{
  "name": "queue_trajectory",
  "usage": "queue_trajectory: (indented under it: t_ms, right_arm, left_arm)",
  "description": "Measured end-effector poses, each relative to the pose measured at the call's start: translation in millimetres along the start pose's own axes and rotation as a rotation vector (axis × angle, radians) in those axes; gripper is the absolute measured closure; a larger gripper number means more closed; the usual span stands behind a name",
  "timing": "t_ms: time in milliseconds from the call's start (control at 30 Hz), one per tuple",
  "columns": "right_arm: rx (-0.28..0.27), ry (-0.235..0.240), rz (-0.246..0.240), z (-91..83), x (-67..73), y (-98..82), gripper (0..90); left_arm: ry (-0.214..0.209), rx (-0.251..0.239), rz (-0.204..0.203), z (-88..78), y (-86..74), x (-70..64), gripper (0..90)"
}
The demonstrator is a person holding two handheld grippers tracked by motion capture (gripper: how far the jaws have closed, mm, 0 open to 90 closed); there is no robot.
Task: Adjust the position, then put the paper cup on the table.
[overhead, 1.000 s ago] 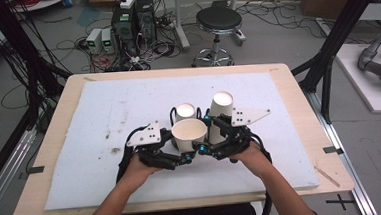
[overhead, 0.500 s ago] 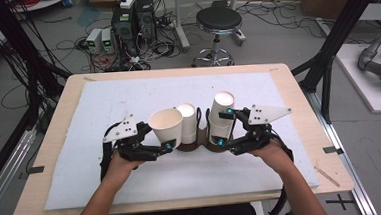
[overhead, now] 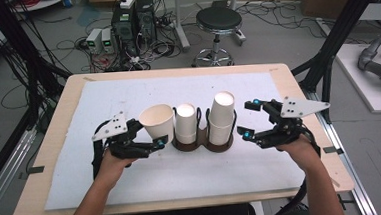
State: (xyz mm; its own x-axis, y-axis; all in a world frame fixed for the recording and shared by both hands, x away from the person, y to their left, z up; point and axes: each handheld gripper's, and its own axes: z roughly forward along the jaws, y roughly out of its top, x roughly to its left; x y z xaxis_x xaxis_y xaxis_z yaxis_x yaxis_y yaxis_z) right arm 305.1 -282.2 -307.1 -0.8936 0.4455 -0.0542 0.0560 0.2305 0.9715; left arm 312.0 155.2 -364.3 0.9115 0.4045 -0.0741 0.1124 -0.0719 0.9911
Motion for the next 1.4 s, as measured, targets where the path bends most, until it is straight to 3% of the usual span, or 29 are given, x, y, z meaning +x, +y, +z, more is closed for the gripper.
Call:
queue_trajectory:
  t_ms: [233,467,833,967,1233,1400]
  right_arm:
    - [-0.004,-0.118,0.041,-16.7,-15.4,-12.1,19.8]
    - [-0.005,-0.152,0.067,-23.6,-20.3,-21.6,19.8]
    - [0.002,-0.233,0.117,-29.3,-24.3,-33.7,19.9]
    - [0.006,-0.247,0.127,-25.8,-26.7,-37.8,19.8]
    - [0.017,-0.262,0.136,-23.5,-29.1,-44.5,19.9]
    - [0.019,-0.297,0.144,-26.5,-31.5,-47.4,19.8]
  left_arm:
    - [0.029,-0.015,-0.005,-6.1,2.2,4.3,34.6]
    - [0.024,-0.017,-0.007,-2.5,3.2,8.8,34.6]
    - [0.055,-0.040,-0.023,-7.5,3.6,15.1,34.5]
    - [0.097,-0.047,-0.037,-12.8,0.4,15.1,34.5]
    - [0.231,-0.051,-0.038,-28.0,-4.3,21.1,34.5]
    - [0.274,-0.052,-0.040,-35.7,-9.9,32.3,34.4]
